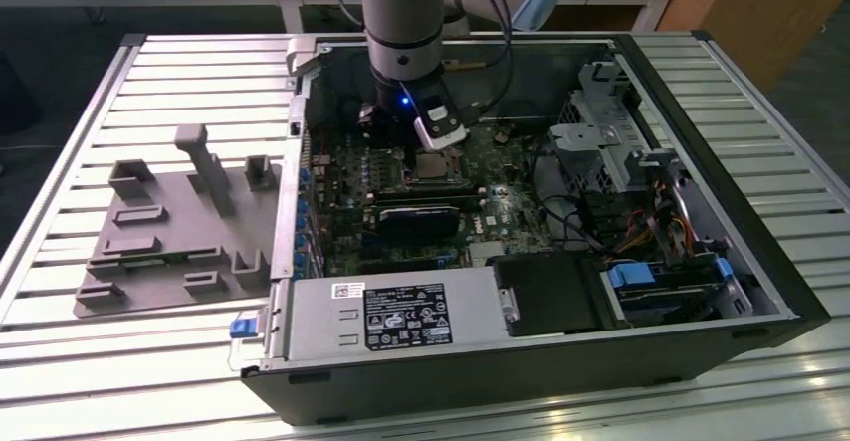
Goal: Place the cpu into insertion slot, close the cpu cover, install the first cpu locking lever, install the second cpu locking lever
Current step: 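Close the cpu cover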
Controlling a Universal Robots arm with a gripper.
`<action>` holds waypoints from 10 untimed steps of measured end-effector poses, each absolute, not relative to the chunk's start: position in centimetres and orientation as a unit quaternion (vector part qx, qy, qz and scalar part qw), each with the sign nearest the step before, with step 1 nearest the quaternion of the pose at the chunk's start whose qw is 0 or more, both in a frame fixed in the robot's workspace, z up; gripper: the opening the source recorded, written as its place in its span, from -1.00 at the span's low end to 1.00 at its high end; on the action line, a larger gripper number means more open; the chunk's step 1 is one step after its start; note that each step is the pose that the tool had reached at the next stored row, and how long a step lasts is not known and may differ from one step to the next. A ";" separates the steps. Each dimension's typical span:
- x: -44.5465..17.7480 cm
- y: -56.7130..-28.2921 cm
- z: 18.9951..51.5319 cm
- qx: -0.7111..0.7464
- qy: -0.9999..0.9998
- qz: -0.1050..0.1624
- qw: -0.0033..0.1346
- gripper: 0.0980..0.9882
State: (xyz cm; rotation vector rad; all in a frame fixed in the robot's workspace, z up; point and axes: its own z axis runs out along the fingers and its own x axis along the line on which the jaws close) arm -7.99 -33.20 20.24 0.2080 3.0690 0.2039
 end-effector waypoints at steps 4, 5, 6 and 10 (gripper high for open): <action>-8.0 -33.2 20.0 0.067 0.995 0.067 0.029 -0.99; -8.0 -33.2 20.0 0.067 0.995 0.067 0.029 -0.99; -8.0 -33.2 20.0 0.067 0.995 0.067 0.029 -0.99; -7.8 -33.2 19.9 0.067 0.995 0.067 0.029 -0.99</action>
